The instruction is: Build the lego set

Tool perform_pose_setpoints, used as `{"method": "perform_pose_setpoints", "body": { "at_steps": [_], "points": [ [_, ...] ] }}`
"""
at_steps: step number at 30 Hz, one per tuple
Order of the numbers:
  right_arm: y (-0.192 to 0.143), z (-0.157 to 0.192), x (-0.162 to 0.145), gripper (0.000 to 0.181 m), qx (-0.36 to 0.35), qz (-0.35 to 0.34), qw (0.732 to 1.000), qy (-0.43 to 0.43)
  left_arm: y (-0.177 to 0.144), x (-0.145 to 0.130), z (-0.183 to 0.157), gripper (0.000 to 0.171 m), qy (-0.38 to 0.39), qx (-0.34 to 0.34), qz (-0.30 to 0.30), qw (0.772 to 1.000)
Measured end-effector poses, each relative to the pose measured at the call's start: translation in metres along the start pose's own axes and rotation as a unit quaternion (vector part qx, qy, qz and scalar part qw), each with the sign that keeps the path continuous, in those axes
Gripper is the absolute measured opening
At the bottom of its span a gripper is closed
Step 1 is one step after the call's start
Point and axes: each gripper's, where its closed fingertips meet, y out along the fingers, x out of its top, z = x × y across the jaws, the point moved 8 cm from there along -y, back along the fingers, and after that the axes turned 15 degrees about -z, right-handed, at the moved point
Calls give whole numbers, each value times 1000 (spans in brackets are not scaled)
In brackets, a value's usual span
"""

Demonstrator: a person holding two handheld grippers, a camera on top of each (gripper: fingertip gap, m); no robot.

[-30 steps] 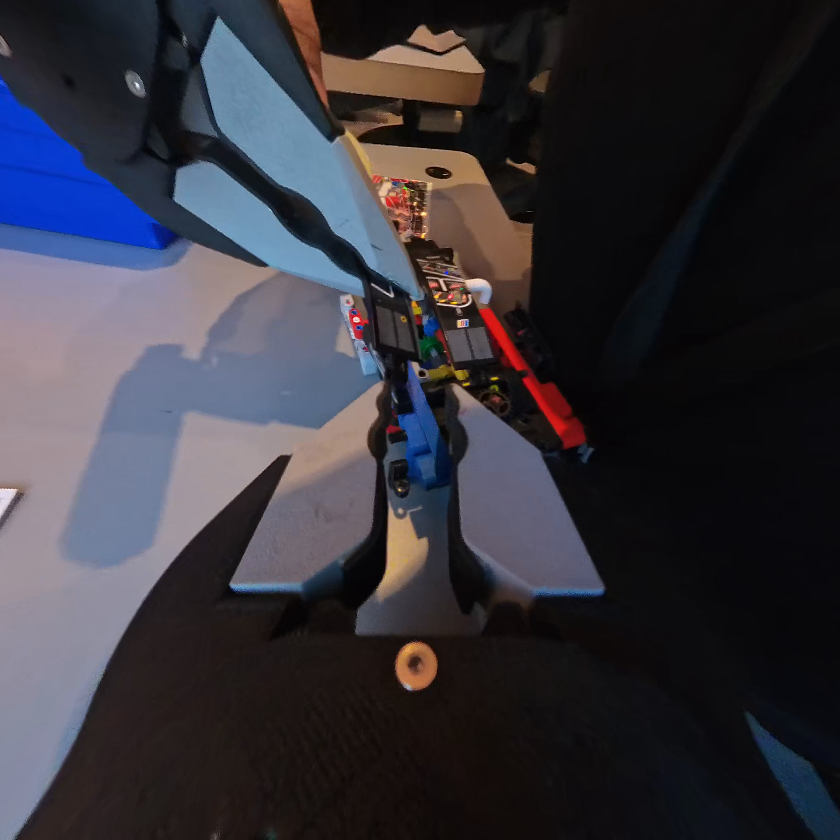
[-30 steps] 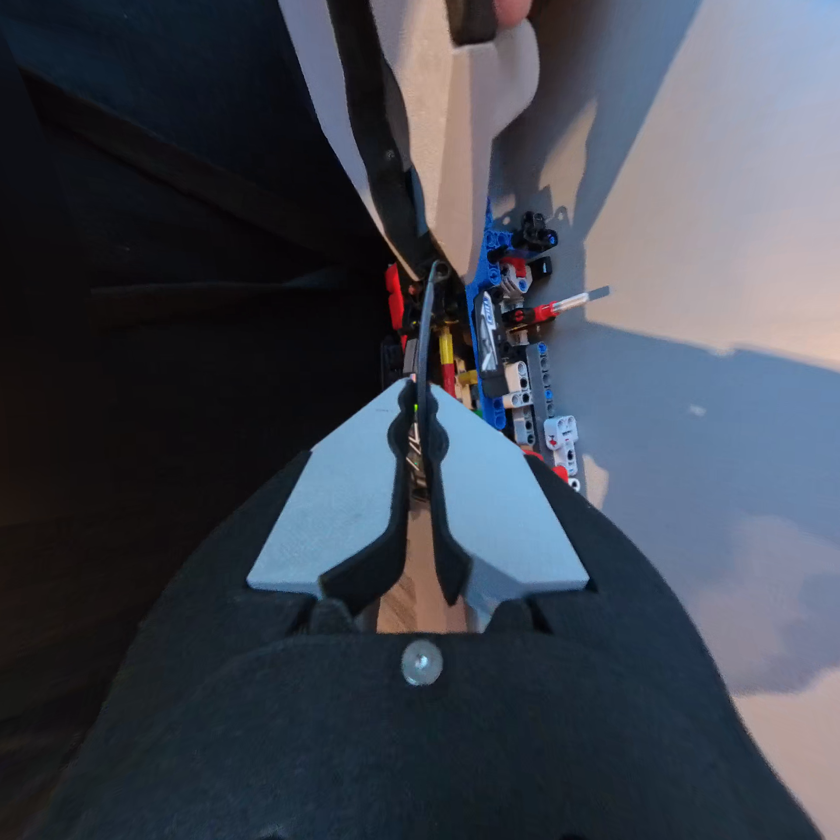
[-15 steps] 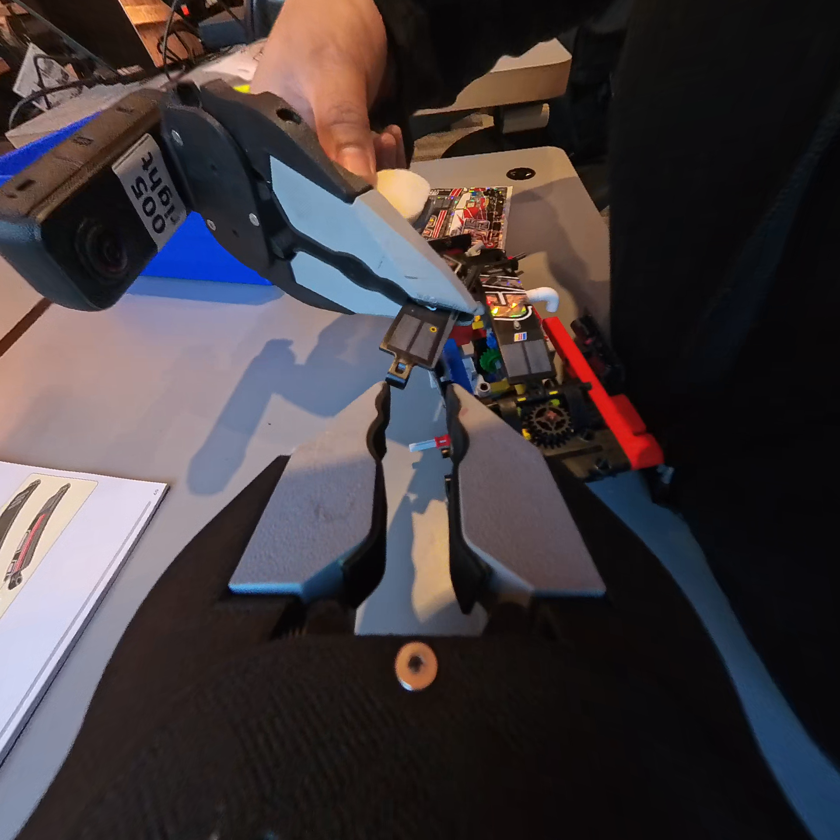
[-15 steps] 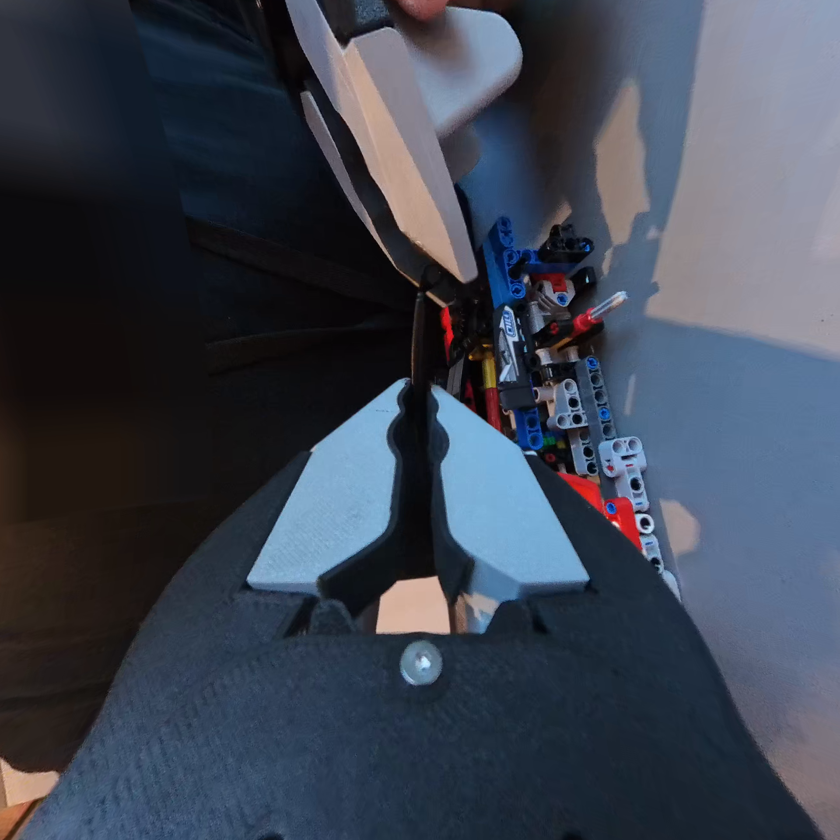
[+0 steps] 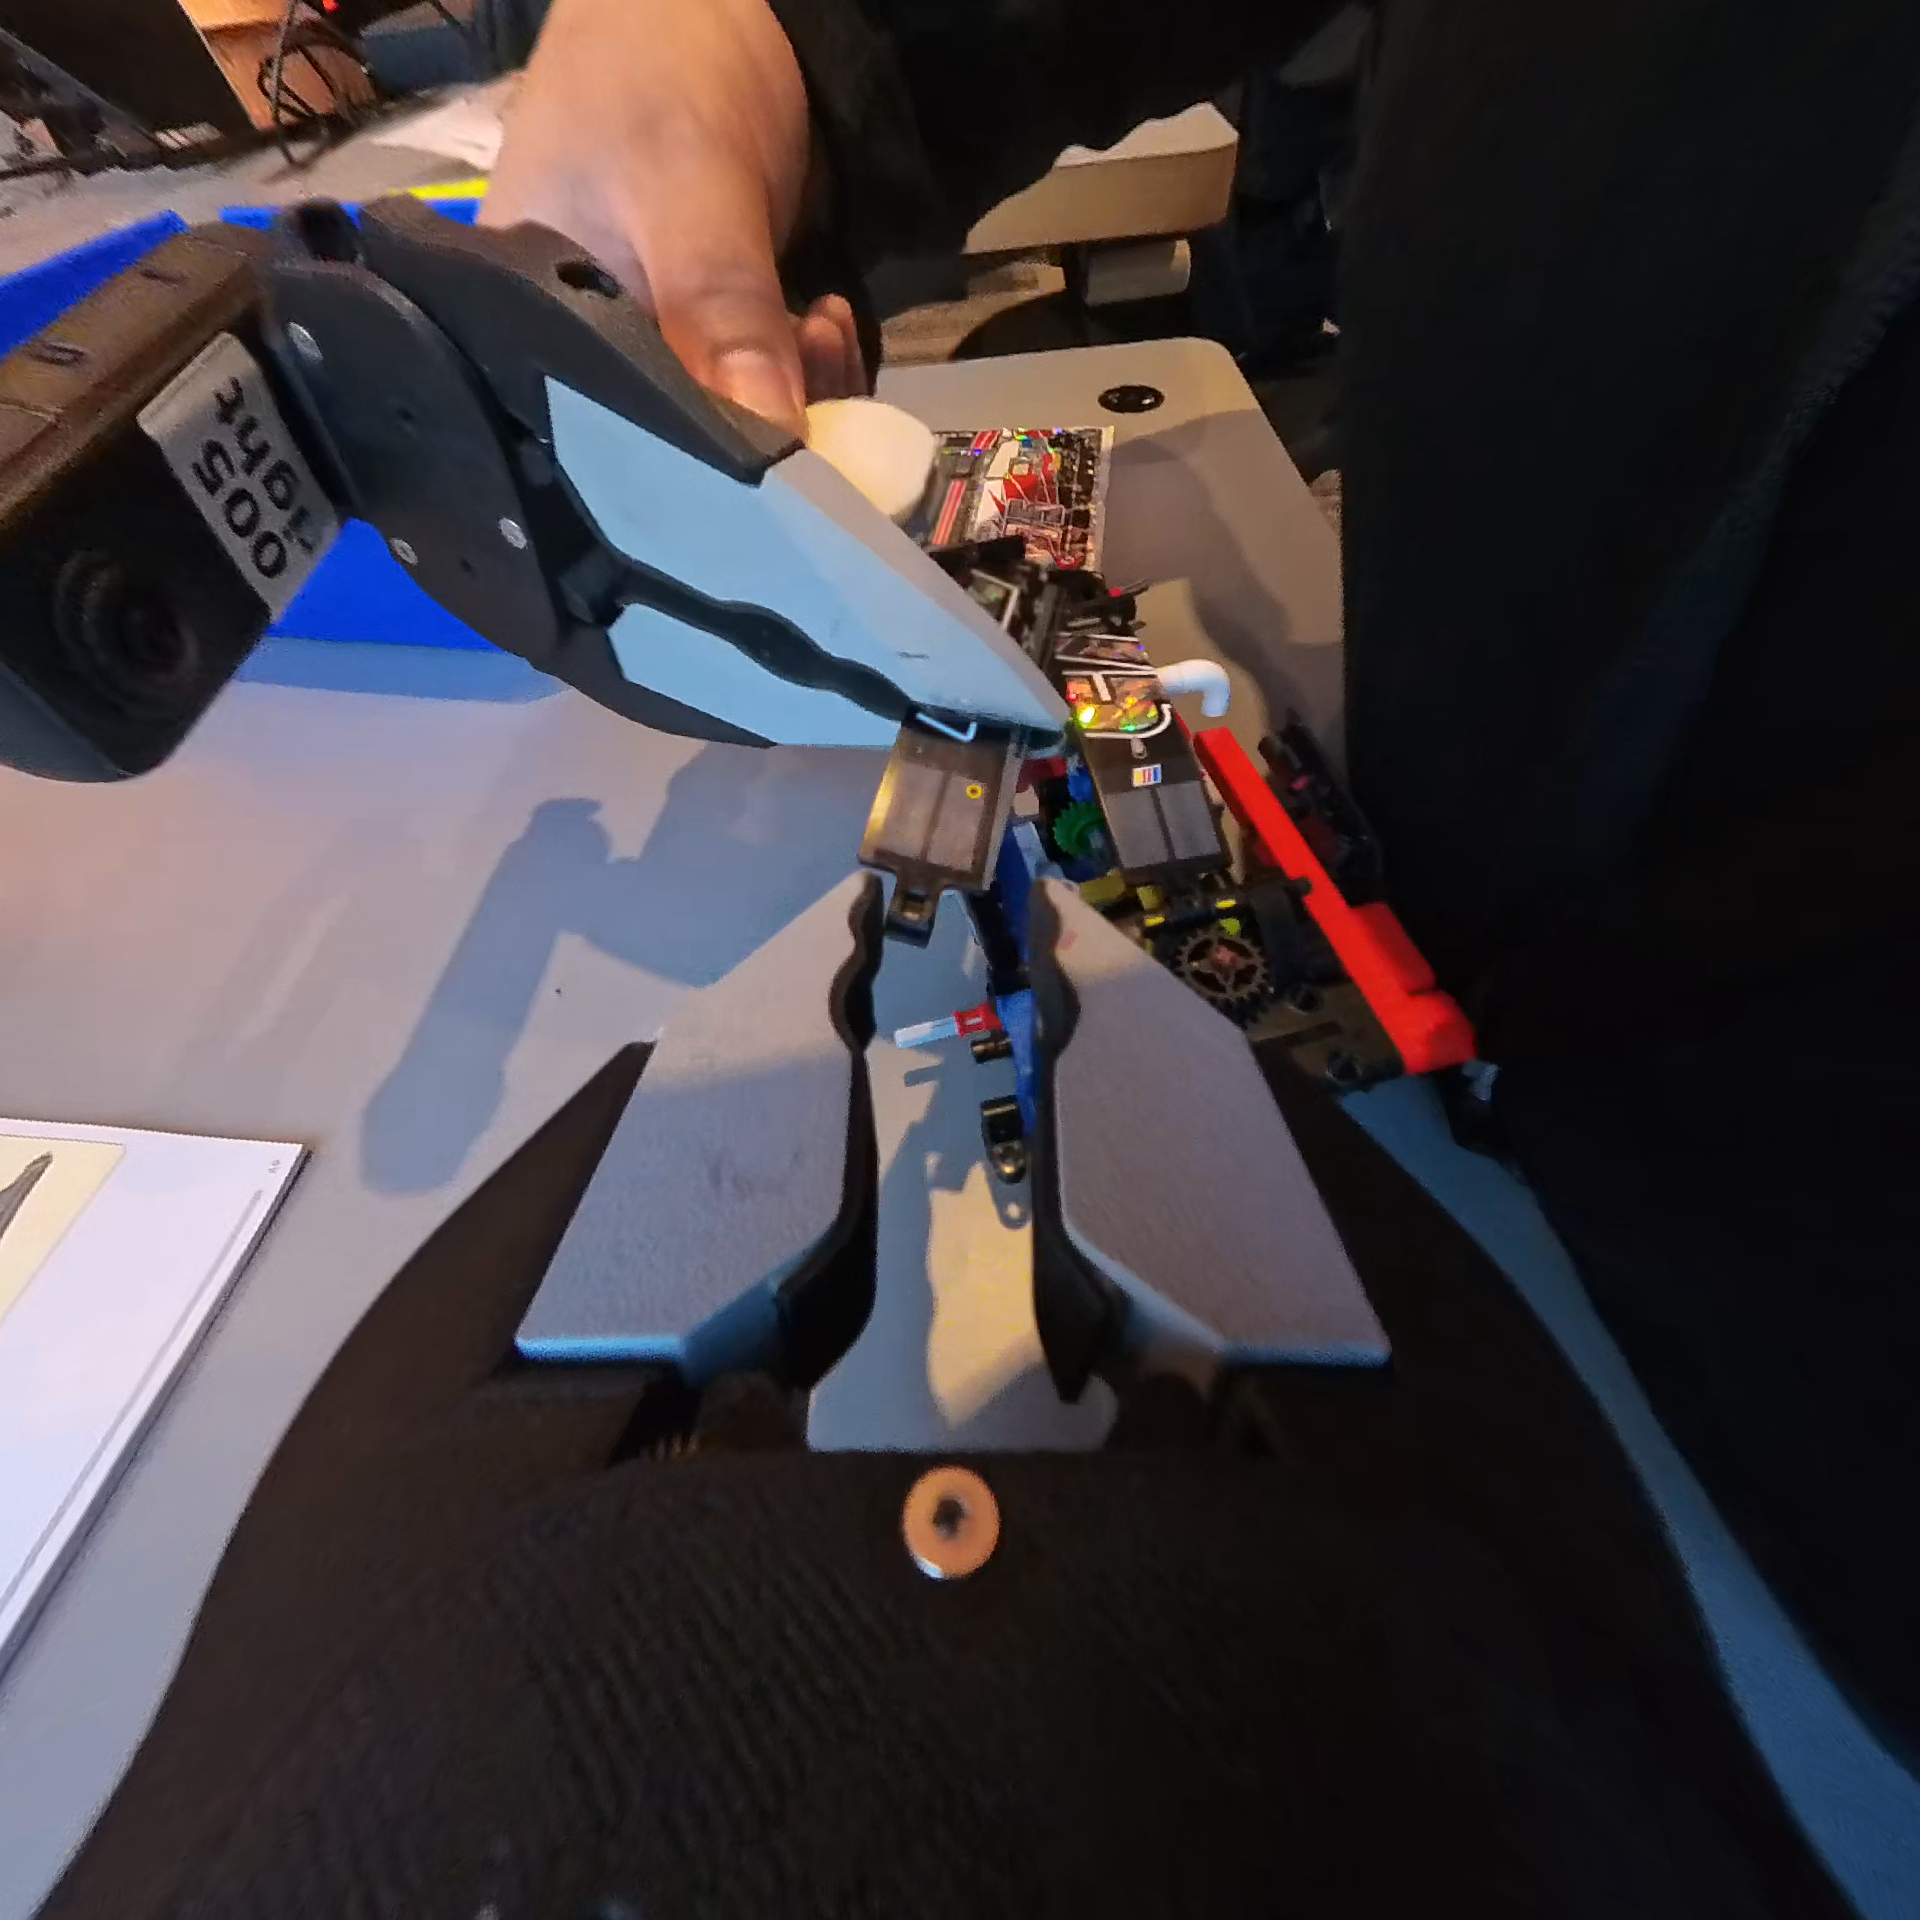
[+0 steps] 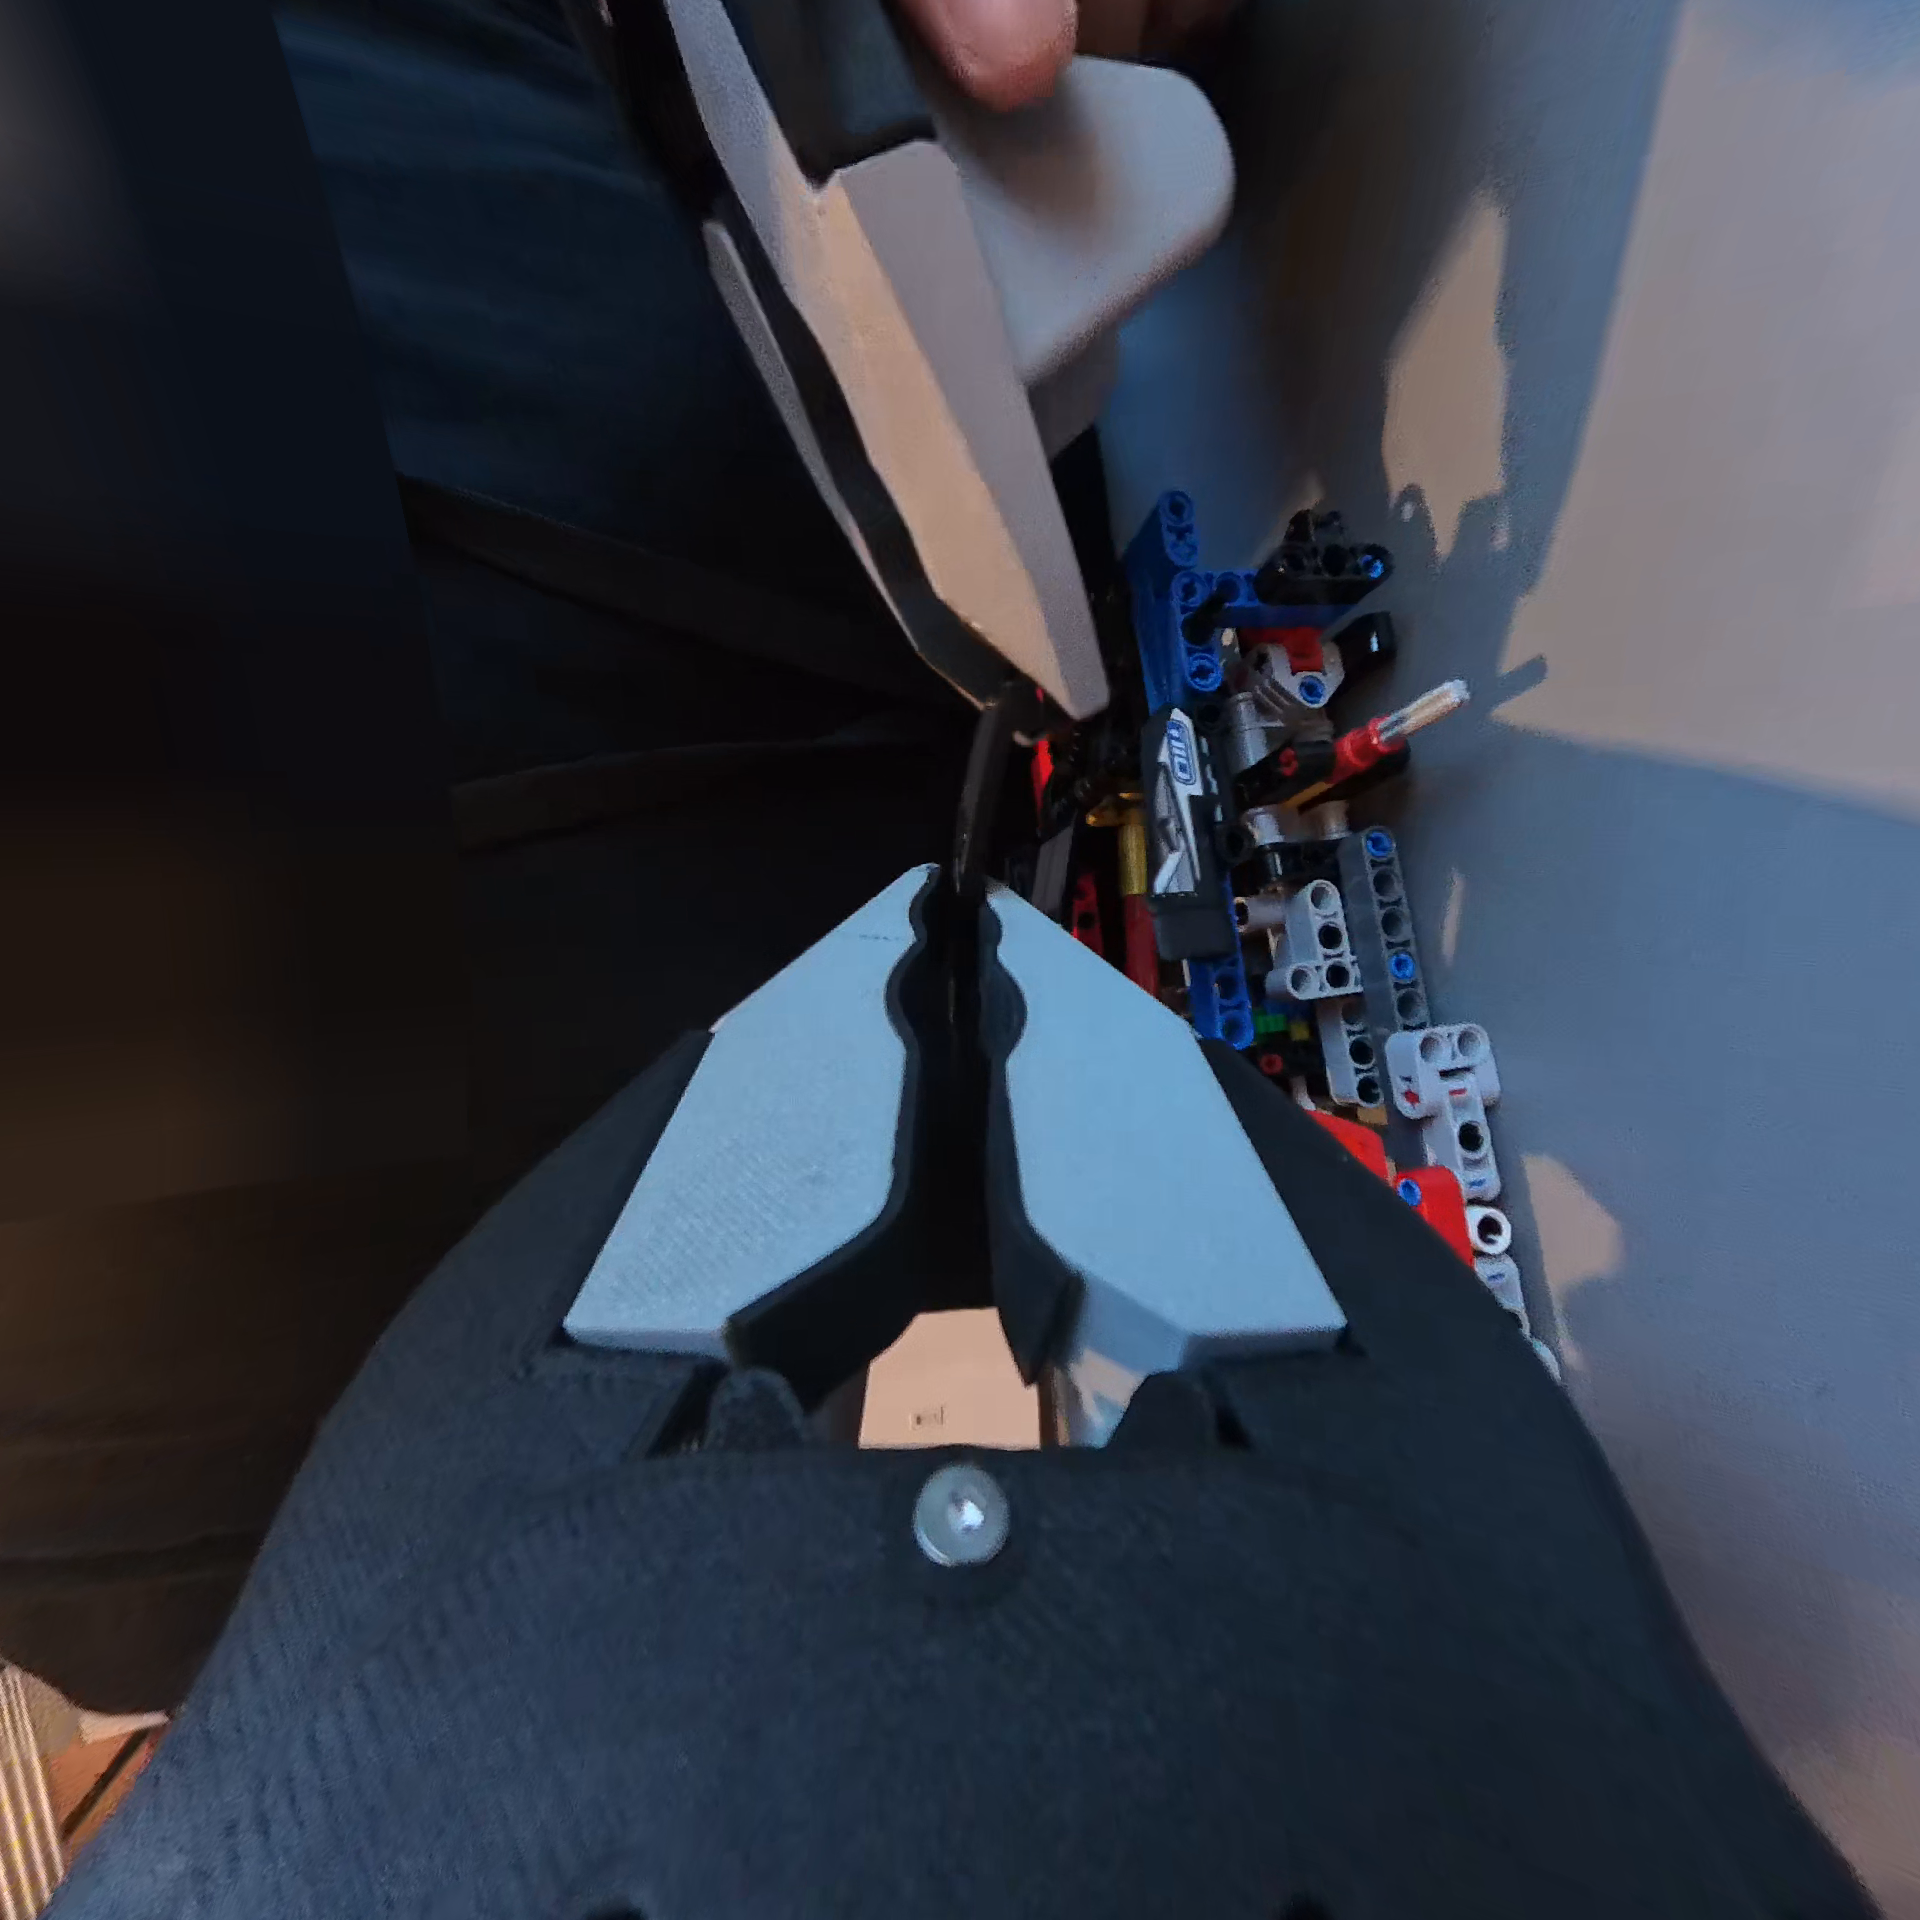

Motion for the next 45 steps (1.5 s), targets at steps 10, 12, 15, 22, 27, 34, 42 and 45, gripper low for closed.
{"method": "perform_pose_setpoints", "body": {
  "at_steps": [10, 12, 15, 22, 27, 34, 42, 45],
  "points": [
    [-8, 2, -2, 10, -30, -24, 998, -40, -1, -2, -4, 5, -7, -3, 0, 1000],
    [-14, 7, -4, 5, -30, -52, 997, -56, -3, -2, -3, 4, -20, 3, -4, 1000],
    [-13, 8, -10, 3, -32, -73, 994, -74, -3, -2, -5, 5, -43, 3, -19, 999],
    [-21, 6, -14, 5, -38, -118, 989, -84, -6, -4, -10, 4, -35, 24, -5, 999],
    [-46, 10, -31, 11, -116, -194, 967, -118, -21, -3, -18, 5, -32, 61, 7, 998],
    [-40, 10, -88, 22, -209, -230, 945, -107, -51, 1, -27, 5, -37, 138, 14, 990],
    [-41, 18, -110, 19, -231, -252, 934, -104, -65, -8, -41, 5, -47, 186, 20, 981],
    [-29, 13, -118, 18, -234, -234, 940, -81, -66, -14, -46, 5, -54, 195, 21, 979]
  ]
}}
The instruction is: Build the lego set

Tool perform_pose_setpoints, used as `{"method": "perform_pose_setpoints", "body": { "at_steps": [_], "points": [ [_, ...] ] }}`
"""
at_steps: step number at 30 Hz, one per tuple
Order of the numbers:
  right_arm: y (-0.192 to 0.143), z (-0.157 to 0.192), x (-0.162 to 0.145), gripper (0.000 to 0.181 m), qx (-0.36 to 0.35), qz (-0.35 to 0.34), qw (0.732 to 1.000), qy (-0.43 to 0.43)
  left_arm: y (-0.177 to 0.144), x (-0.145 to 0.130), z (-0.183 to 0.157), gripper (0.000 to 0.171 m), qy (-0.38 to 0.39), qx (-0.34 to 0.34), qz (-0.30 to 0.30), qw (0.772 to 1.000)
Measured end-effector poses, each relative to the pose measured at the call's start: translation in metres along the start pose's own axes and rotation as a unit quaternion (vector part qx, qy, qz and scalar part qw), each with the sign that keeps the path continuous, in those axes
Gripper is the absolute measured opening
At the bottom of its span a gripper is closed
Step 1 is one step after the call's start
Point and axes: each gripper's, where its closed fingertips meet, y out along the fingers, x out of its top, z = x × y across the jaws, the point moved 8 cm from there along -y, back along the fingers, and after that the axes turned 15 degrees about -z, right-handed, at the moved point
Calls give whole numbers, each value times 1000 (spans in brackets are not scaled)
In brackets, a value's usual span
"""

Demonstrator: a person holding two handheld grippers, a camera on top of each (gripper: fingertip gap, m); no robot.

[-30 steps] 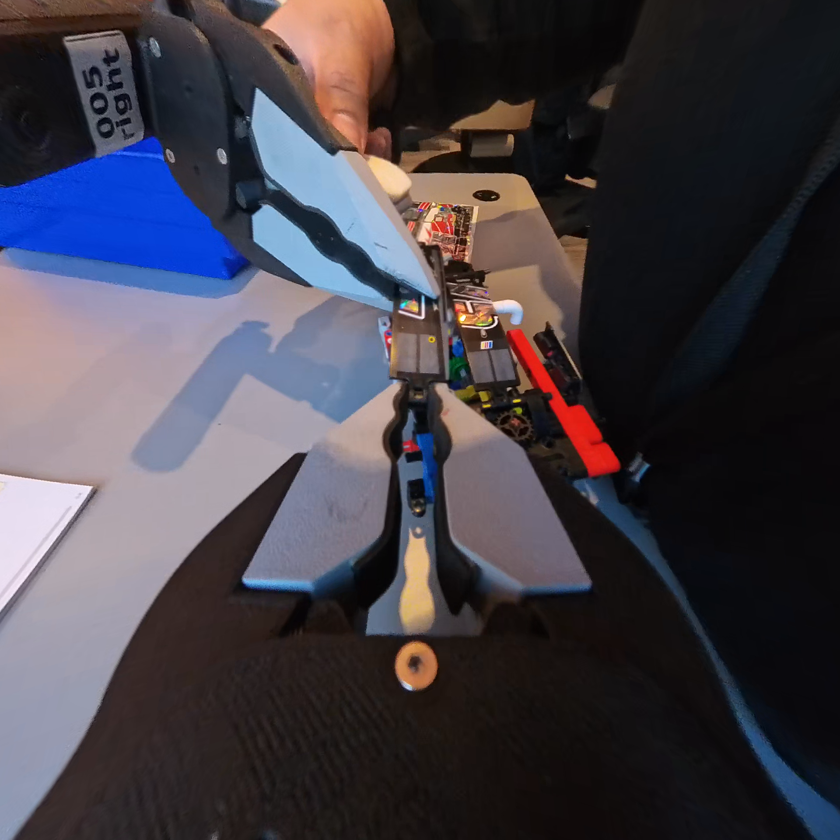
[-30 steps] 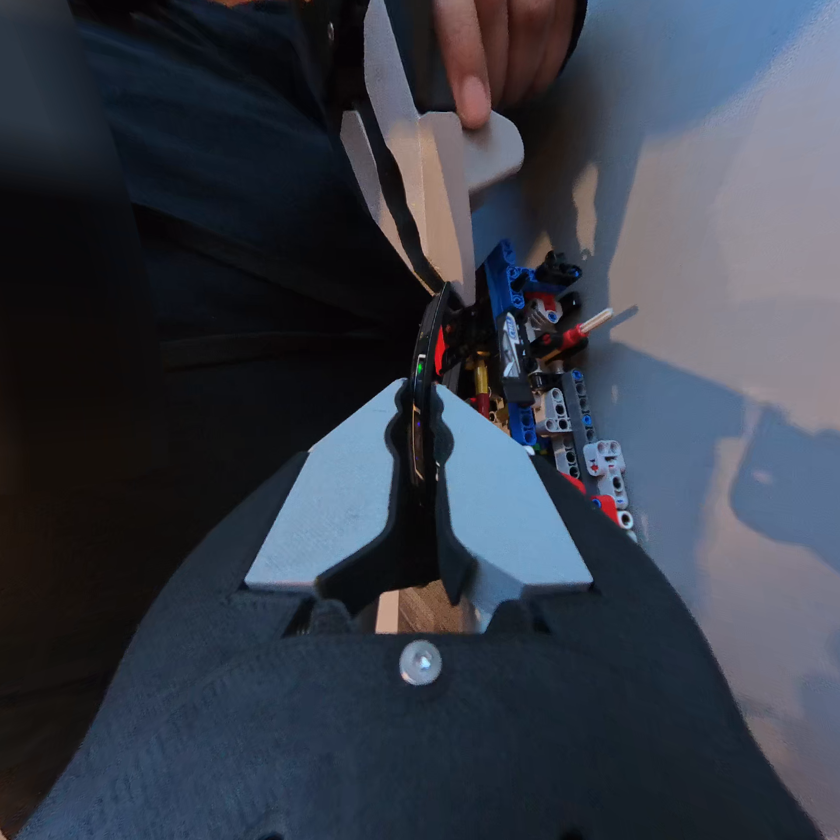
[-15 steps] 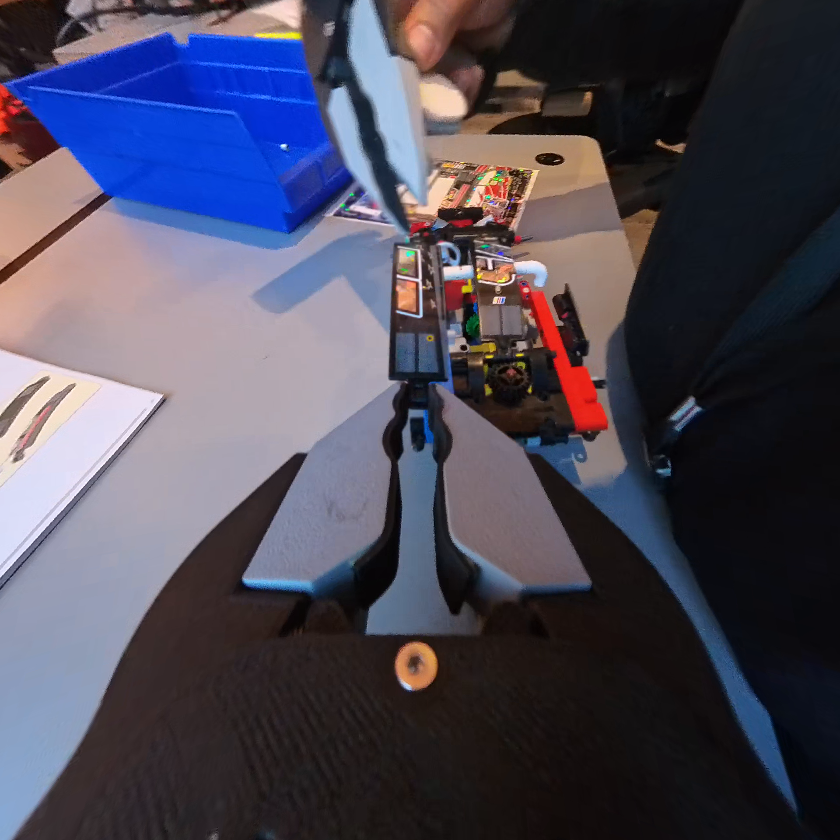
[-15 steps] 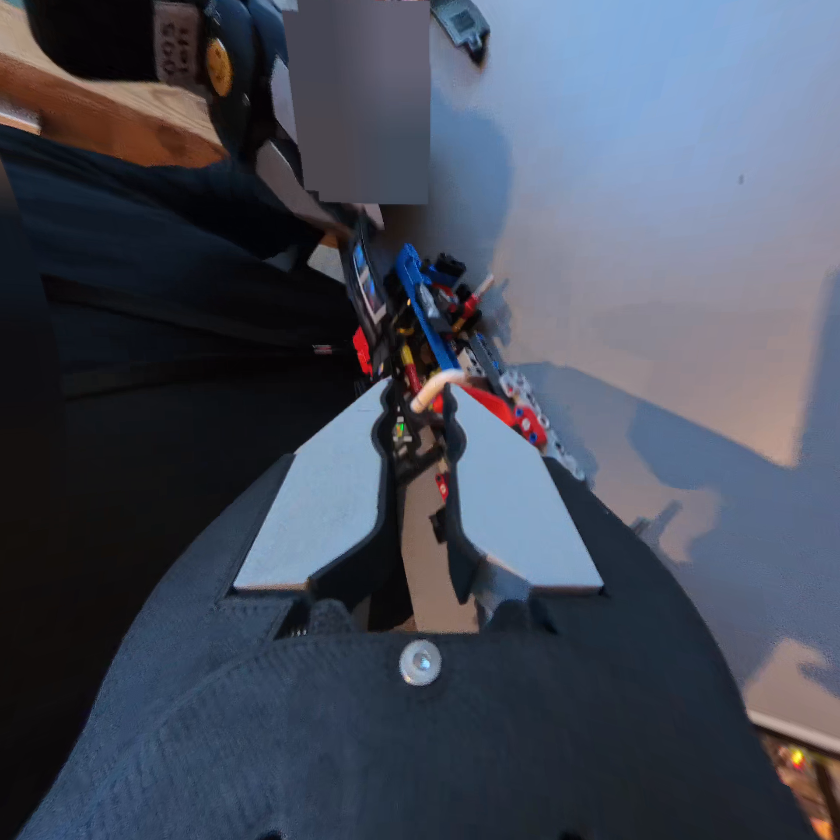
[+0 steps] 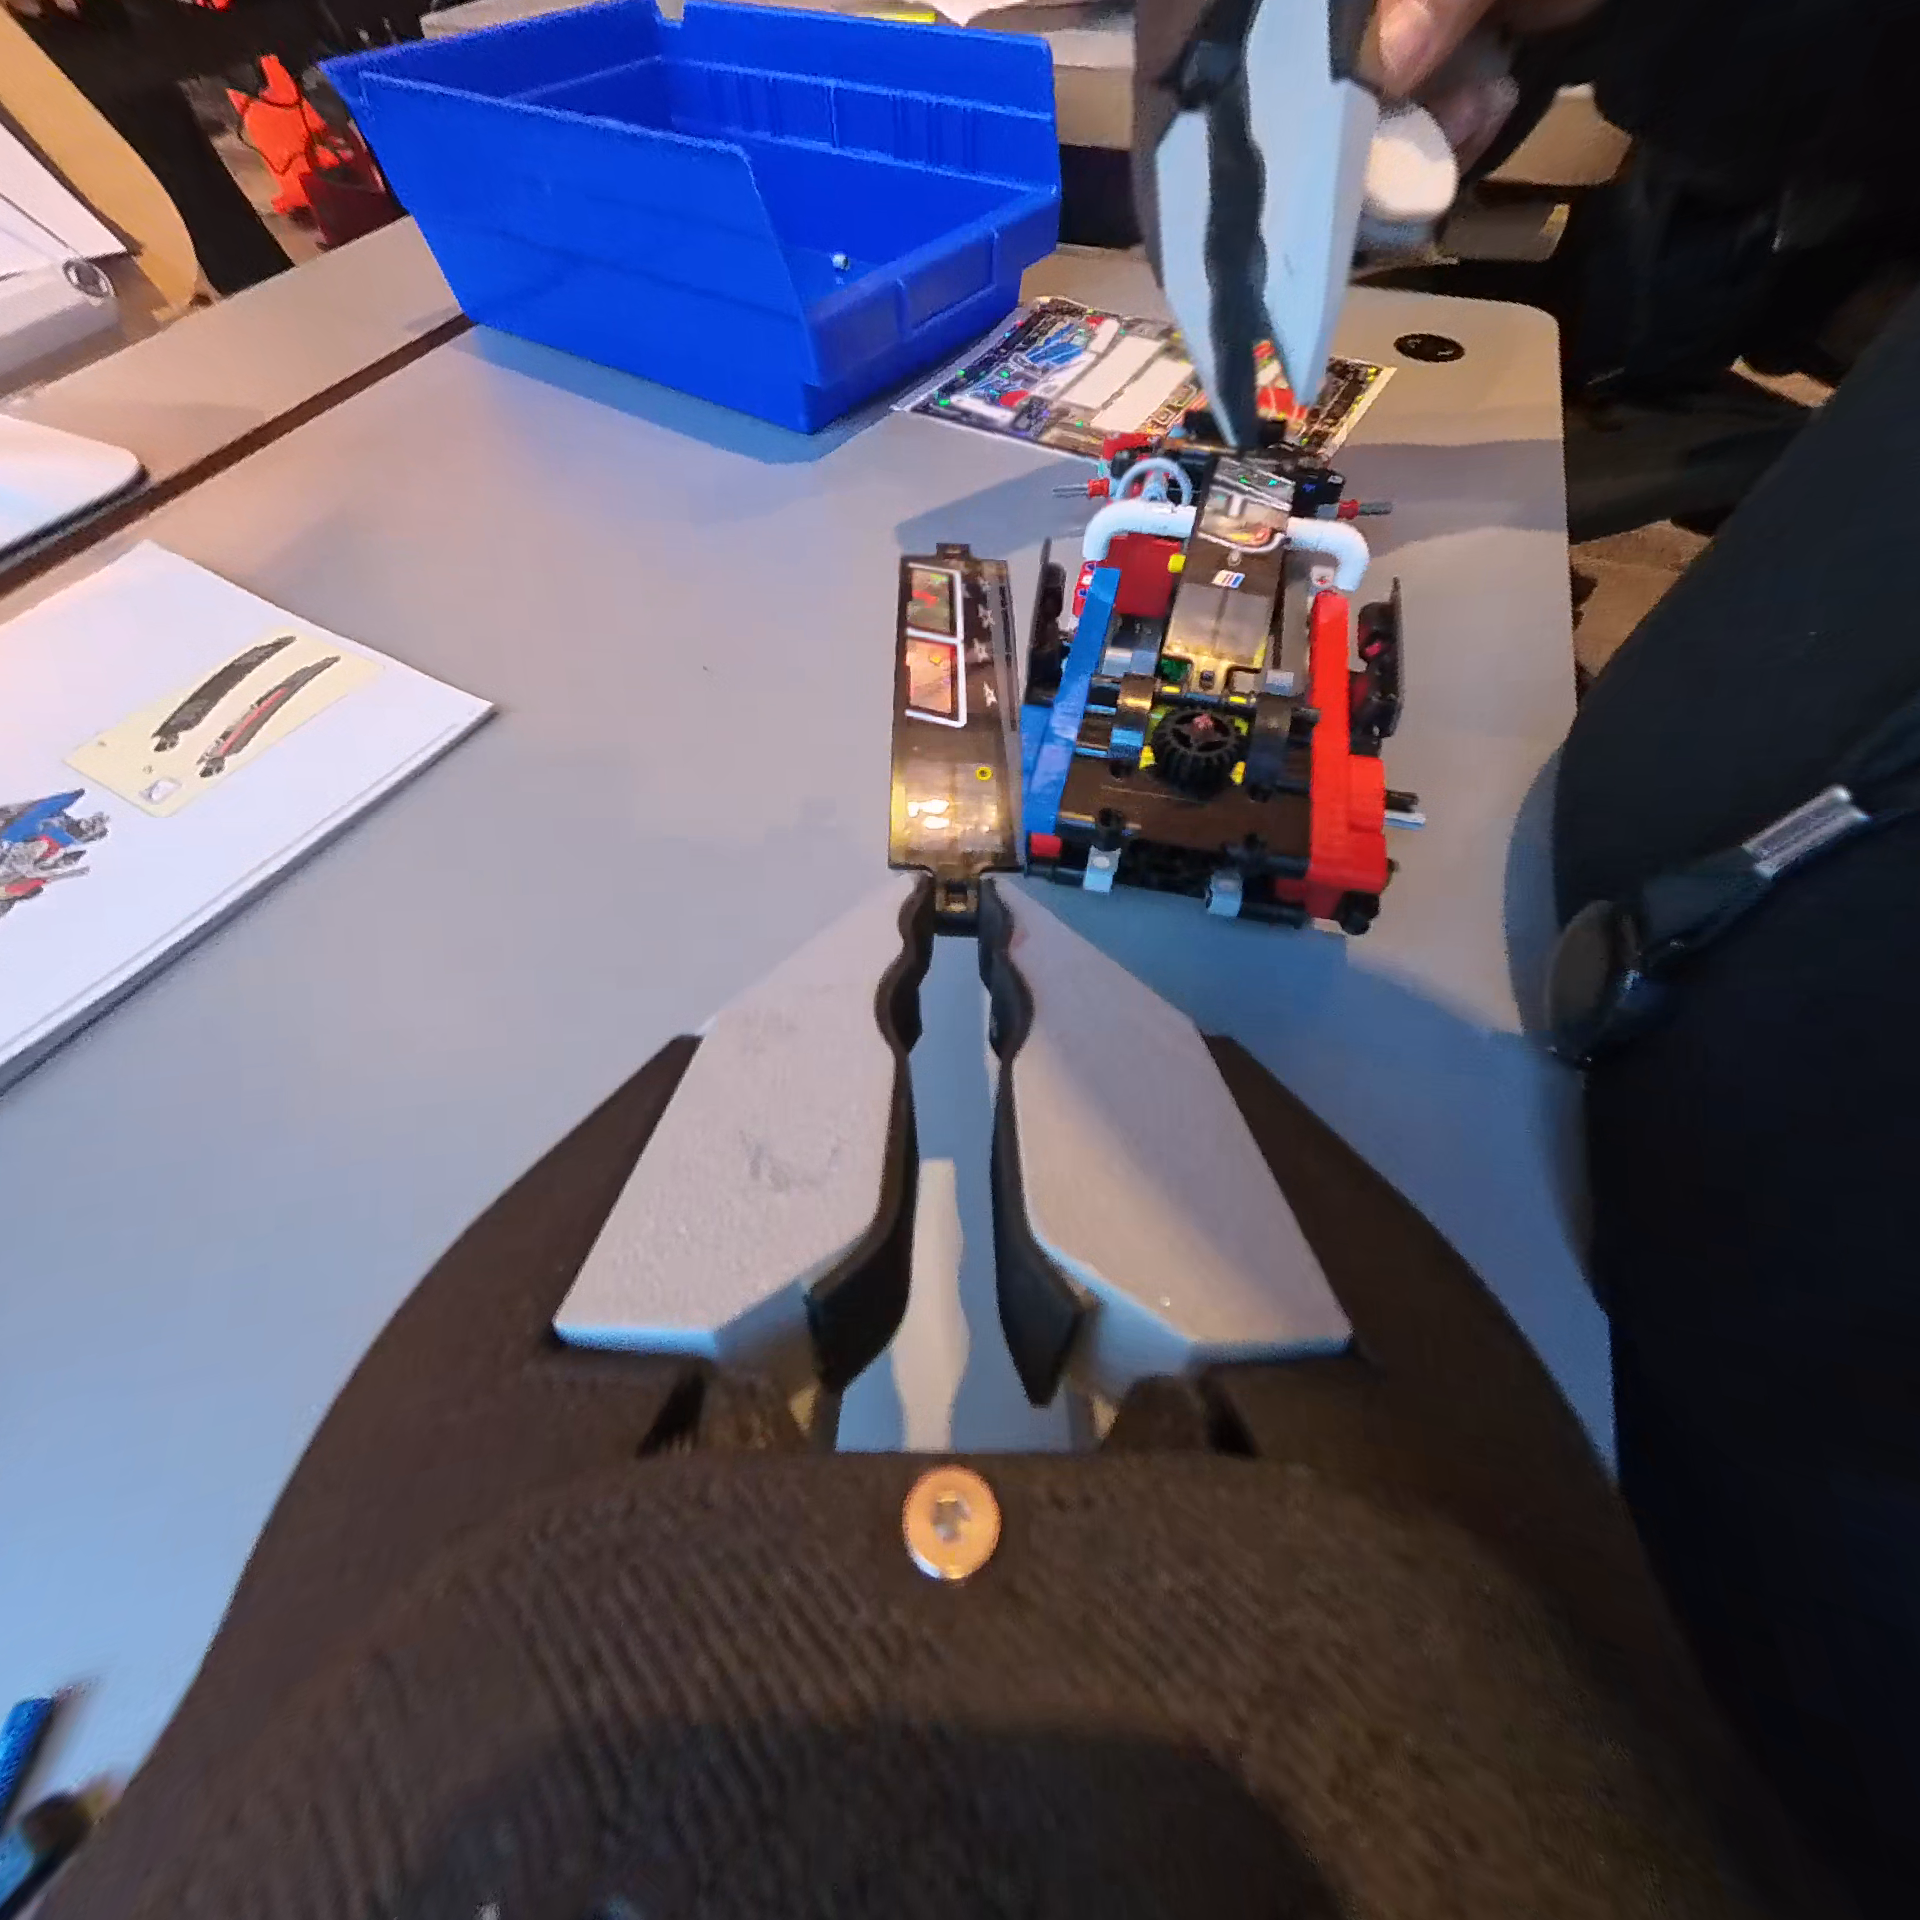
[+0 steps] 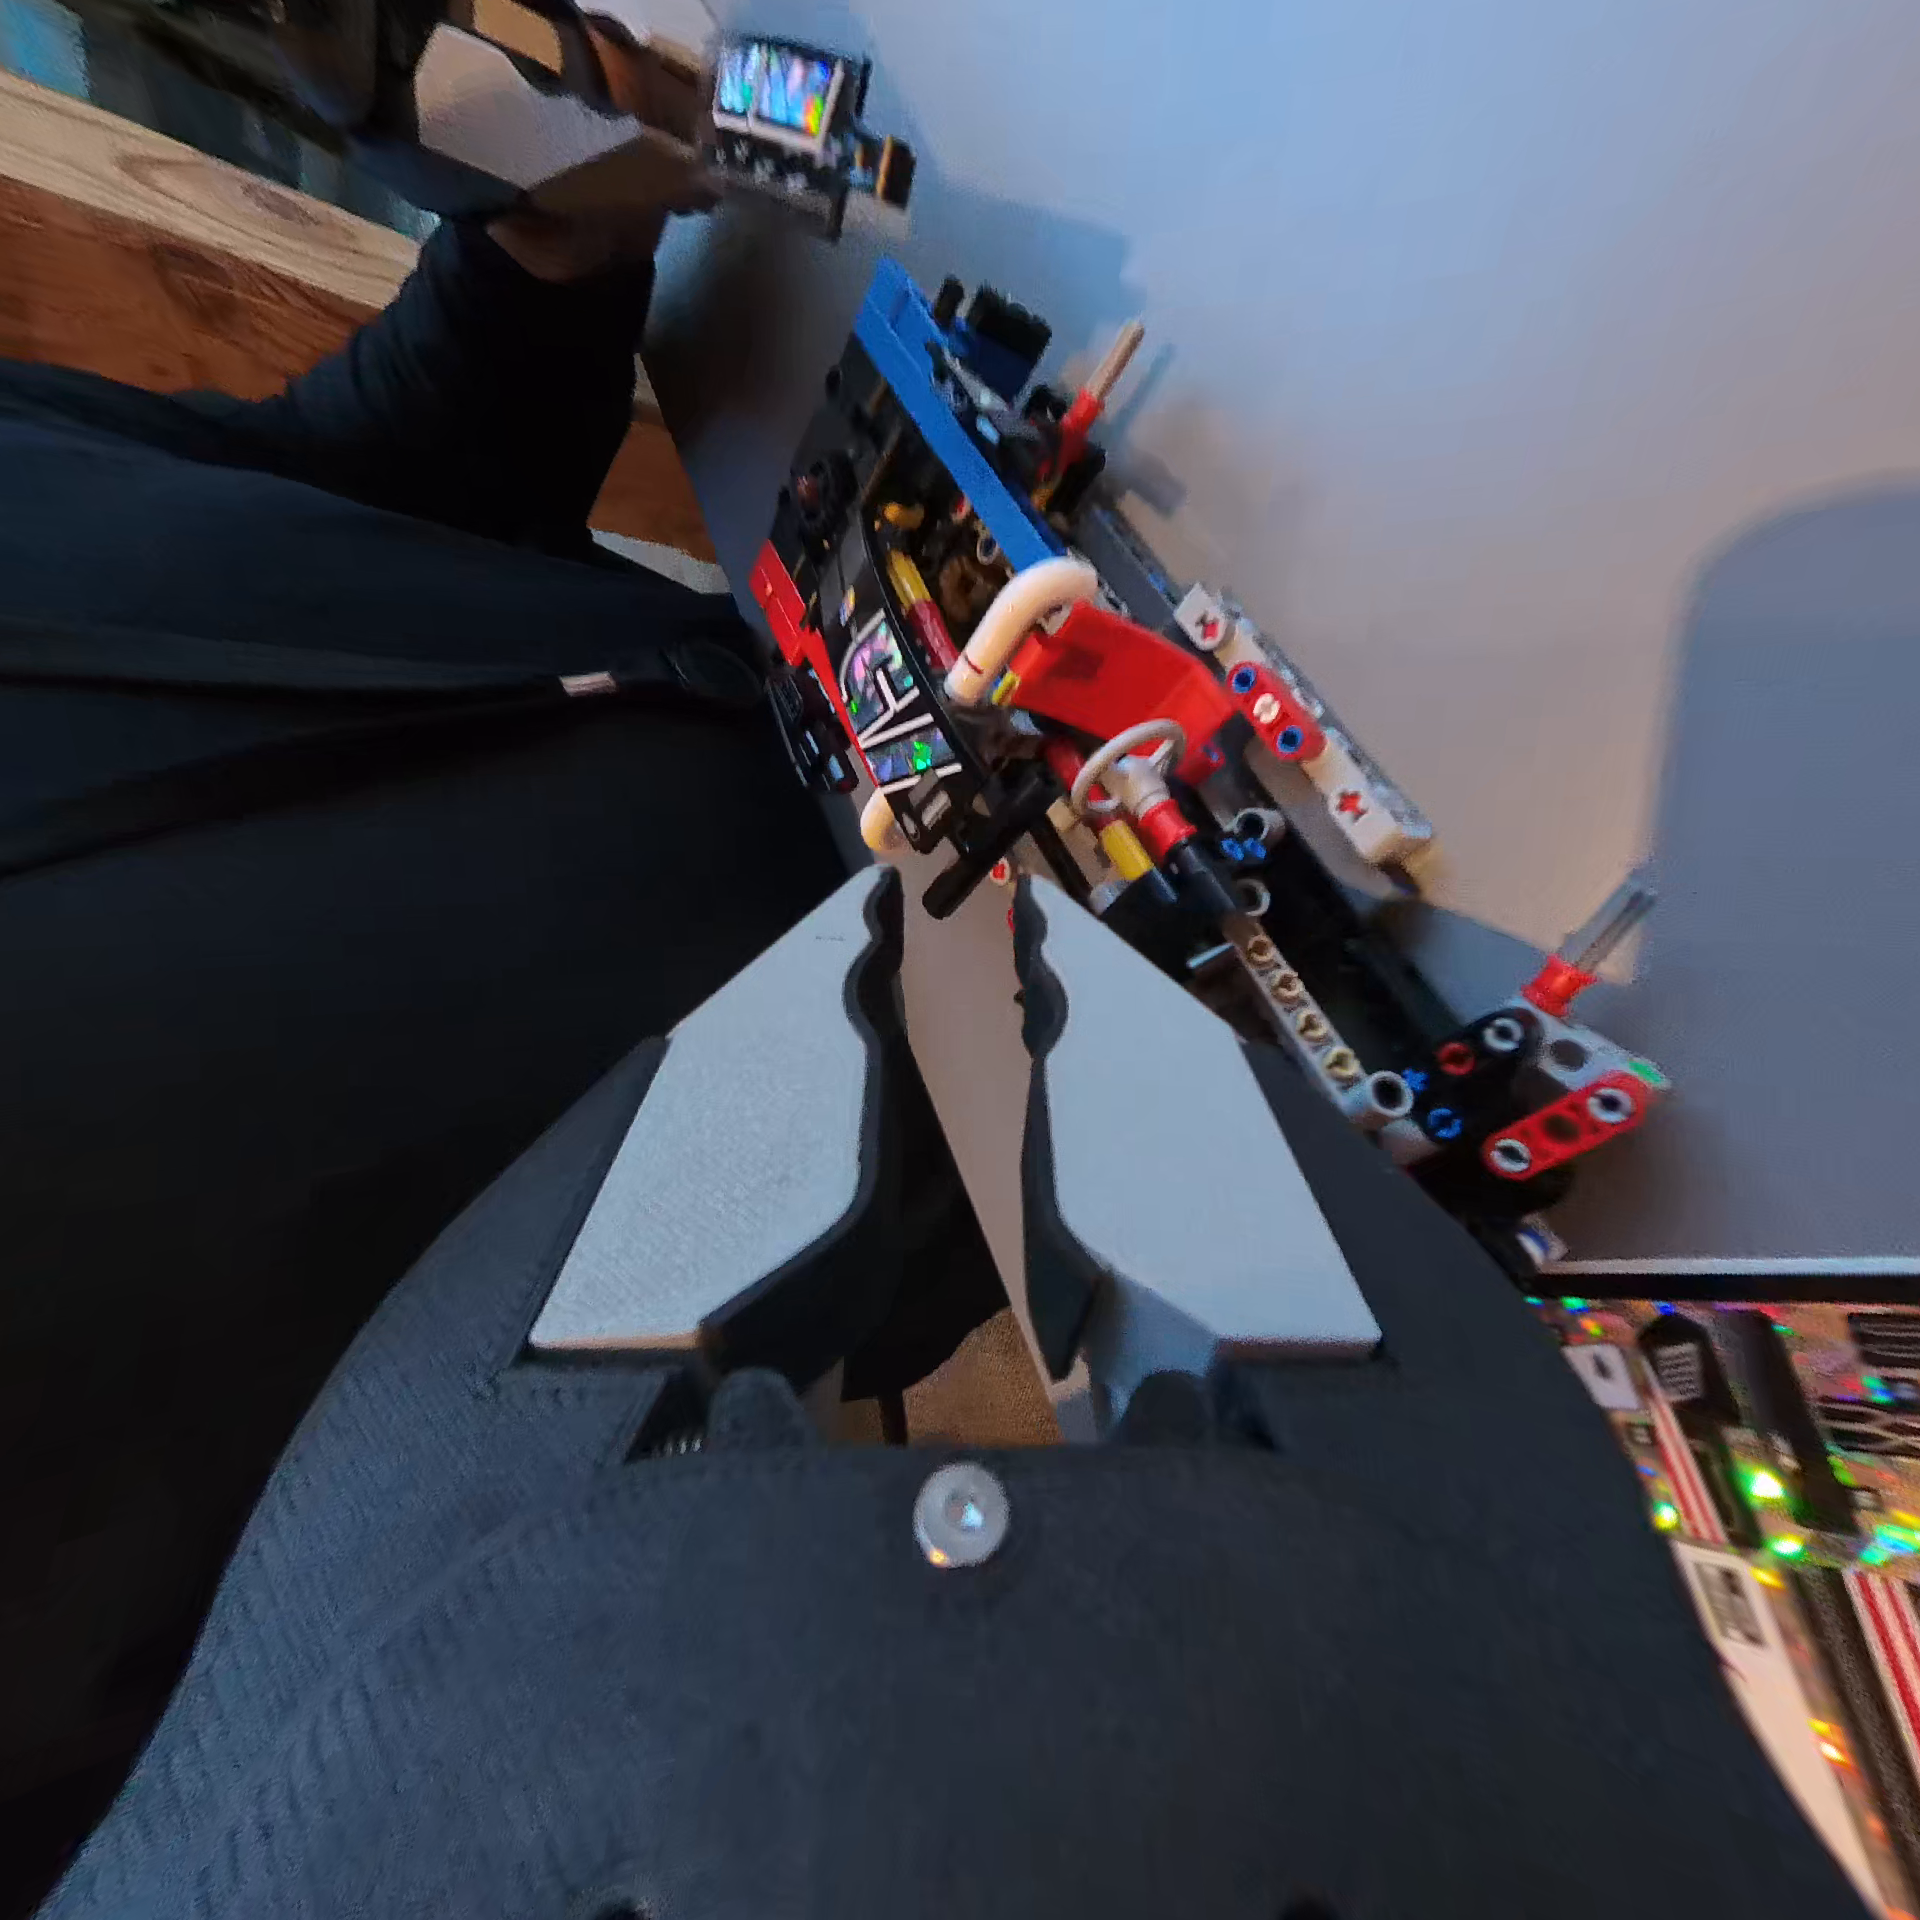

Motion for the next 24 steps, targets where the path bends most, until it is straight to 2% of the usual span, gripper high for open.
{"method": "perform_pose_setpoints", "body": {
  "at_steps": [5, 11, 16, 20, 24],
  "points": [
    [13, 4, -6, 19, 22, 5, 1000, 4, -2, -7, -3, 5, -13, 7, -1, 1000],
    [4, 26, 7, 13, 104, -47, 993, 10, -9, -10, -3, 4, -24, 11, -11, 1000],
    [15, 39, 19, 14, 135, -43, 990, -10, -20, -4, 0, 5, -20, 21, -27, 999],
    [42, 71, 47, 14, 190, -31, 980, -56, -42, 12, 7, 5, 4, 58, -36, 998],
    [81, 108, 74, 18, 269, 30, 955, -120, -64, 34, 14, 5, 29, 93, -51, 994]
  ]
}}
